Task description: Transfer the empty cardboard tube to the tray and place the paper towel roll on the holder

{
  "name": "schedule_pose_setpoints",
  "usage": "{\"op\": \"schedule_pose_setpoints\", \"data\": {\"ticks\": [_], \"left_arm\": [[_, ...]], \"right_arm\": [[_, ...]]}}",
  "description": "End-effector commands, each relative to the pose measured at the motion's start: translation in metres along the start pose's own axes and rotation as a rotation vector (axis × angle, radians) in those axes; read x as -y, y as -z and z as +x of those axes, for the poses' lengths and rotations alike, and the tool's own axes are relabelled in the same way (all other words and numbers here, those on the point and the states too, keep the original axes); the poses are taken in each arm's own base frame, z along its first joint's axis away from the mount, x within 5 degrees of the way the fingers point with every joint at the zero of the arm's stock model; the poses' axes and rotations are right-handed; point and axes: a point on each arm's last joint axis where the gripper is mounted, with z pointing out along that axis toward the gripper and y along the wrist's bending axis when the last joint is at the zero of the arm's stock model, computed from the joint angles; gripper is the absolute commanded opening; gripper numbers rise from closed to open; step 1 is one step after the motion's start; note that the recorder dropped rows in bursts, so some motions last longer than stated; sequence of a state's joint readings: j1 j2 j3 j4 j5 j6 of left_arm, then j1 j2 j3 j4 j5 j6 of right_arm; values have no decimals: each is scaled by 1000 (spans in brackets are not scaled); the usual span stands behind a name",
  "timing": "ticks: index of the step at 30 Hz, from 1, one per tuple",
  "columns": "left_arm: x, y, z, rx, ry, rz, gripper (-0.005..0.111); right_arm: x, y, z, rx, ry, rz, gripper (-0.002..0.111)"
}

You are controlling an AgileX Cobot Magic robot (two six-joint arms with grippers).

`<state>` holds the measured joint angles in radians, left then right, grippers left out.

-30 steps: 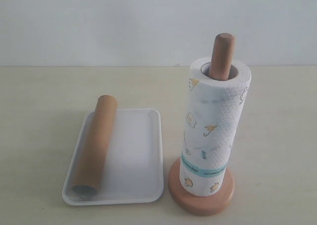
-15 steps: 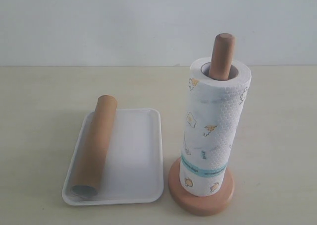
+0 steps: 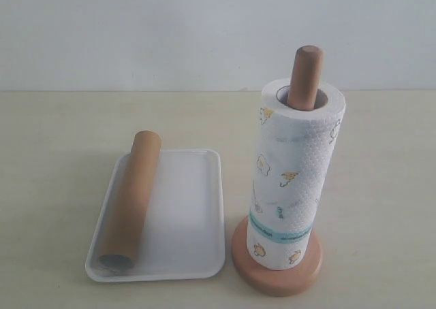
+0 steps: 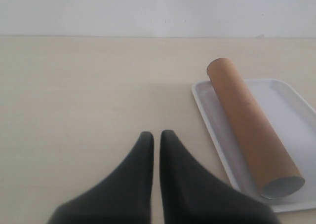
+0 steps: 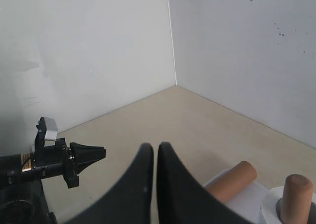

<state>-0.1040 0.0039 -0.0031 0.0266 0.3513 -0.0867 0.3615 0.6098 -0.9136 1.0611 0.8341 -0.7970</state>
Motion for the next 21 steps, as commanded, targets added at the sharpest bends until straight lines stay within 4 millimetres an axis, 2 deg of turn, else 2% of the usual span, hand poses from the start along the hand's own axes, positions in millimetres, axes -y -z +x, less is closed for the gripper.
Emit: {"op": "schedule_pose_setpoints", "data": {"ticks": [1, 6, 9, 12, 15, 16, 21], "left_arm": [[0, 0, 1, -1, -1, -3, 4], [0, 0, 1, -1, -1, -3, 4], [0, 0, 1, -1, -1, -3, 4], [0, 0, 1, -1, -1, -3, 4], [0, 0, 1, -1, -1, -3, 4], [0, 0, 1, -1, -1, -3, 4], [0, 0, 1, -1, -1, -3, 4]], "right_arm": [[0, 0, -2, 3, -4, 0, 3], [0, 0, -1, 1, -27, 0, 3], [7, -1, 8, -64, -24, 66, 3], [33, -5, 27, -80, -130, 272, 3], [62, -3, 57, 17, -306, 522, 3], [68, 1, 65, 105, -373, 576, 3], [72, 15, 106, 292, -350, 640, 3]]}}
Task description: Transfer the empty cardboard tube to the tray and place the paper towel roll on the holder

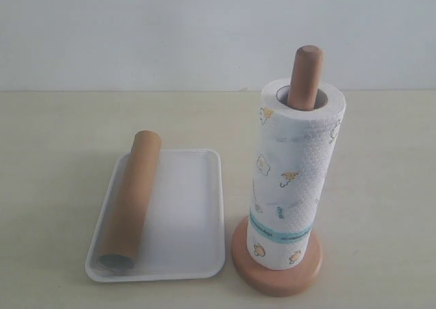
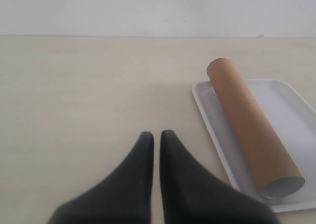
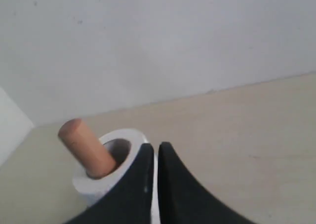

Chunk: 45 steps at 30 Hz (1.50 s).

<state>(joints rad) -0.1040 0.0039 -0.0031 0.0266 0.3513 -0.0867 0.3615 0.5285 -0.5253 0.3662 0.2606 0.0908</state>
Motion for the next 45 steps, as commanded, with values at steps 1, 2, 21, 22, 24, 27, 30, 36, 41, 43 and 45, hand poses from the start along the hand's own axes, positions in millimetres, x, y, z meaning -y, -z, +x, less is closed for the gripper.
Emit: {"op": "schedule_pose_setpoints", "data": {"ticks": [1, 2, 21, 22, 24, 27, 30, 36, 41, 43, 45], "left_arm": [[0, 0, 1, -1, -1, -3, 4], [0, 0, 1, -1, -1, -3, 4], [0, 0, 1, -1, -1, -3, 4], [0, 0, 1, -1, -1, -3, 4], [0, 0, 1, -1, -1, -3, 4], [0, 0, 1, -1, -1, -3, 4], [0, 0, 1, -1, -1, -3, 4], [0, 0, 1, -1, -1, -3, 4], [0, 0, 1, -1, -1, -3, 4], [0, 0, 1, -1, -1, -3, 4], [0, 0, 1, -1, -1, -3, 4]], "right_arm": [[19, 12, 21, 212, -18, 3, 3], [22, 15, 26, 236, -5, 2, 3], [65, 33, 90, 407, 119, 136, 3], [66, 34, 92, 395, 117, 150, 3], [68, 35, 93, 391, 117, 179, 3], [70, 37, 96, 383, 116, 220, 3], [71, 40, 98, 376, 113, 251, 3], [72, 40, 107, 287, 215, 283, 3], [74, 38, 116, 173, 279, 294, 3], [75, 38, 121, 112, 311, 304, 3], [77, 38, 127, 40, 331, 312, 3]]}}
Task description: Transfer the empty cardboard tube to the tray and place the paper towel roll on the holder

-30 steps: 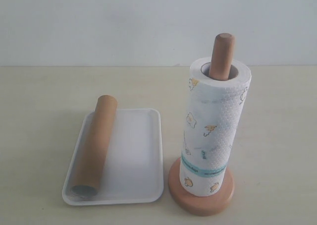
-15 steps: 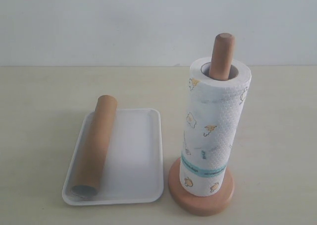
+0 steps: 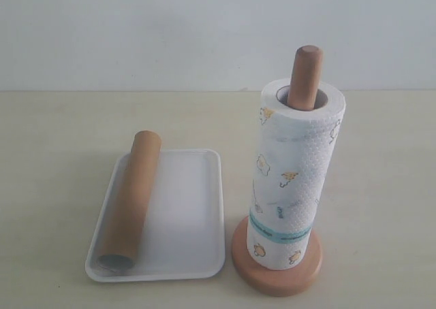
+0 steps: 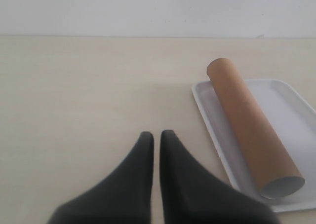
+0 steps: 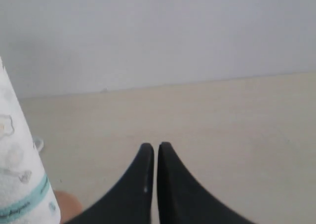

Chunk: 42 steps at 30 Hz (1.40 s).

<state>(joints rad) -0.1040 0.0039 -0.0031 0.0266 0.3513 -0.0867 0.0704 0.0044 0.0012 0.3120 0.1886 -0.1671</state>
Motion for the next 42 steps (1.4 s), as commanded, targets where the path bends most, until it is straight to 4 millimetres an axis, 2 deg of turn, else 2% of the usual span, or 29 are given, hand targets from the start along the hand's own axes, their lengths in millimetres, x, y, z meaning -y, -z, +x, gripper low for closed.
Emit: {"op": "schedule_pose_setpoints", "data": {"ticks": [1, 15, 42], "left_arm": [[0, 0, 1, -1, -1, -3, 4], [0, 0, 1, -1, -1, -3, 4], [0, 0, 1, -1, -1, -3, 4]], "right_arm": [[0, 1, 11, -126, 77, -3, 3], [-1, 2, 19, -207, 53, -16, 3], [1, 2, 18, -198, 11, 34, 3]]}}
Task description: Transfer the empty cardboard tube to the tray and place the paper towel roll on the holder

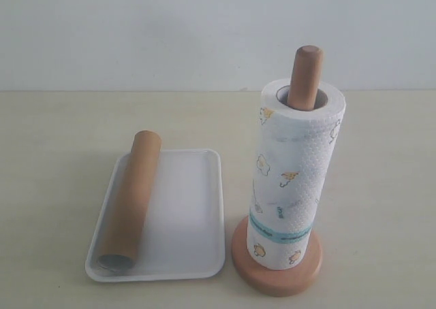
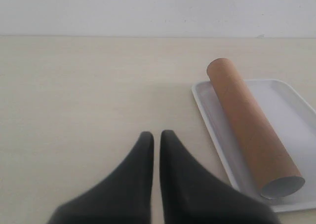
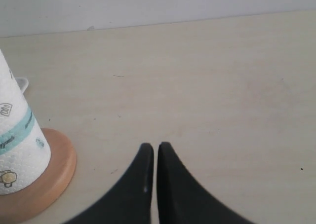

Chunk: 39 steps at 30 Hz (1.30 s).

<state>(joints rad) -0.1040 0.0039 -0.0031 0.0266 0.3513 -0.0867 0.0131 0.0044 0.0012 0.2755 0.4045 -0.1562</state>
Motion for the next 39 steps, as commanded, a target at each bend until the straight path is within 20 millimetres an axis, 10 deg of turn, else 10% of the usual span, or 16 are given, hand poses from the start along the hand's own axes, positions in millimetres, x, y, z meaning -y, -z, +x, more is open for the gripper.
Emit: {"op": "schedule_pose_setpoints", "data": {"ticks": [1, 39], "left_arm": [[0, 0, 1, -1, -1, -3, 4], [0, 0, 1, -1, -1, -3, 4]], "right_arm": [[0, 0, -1, 9, -2, 2, 3], [0, 0, -1, 9, -2, 2, 3]]}}
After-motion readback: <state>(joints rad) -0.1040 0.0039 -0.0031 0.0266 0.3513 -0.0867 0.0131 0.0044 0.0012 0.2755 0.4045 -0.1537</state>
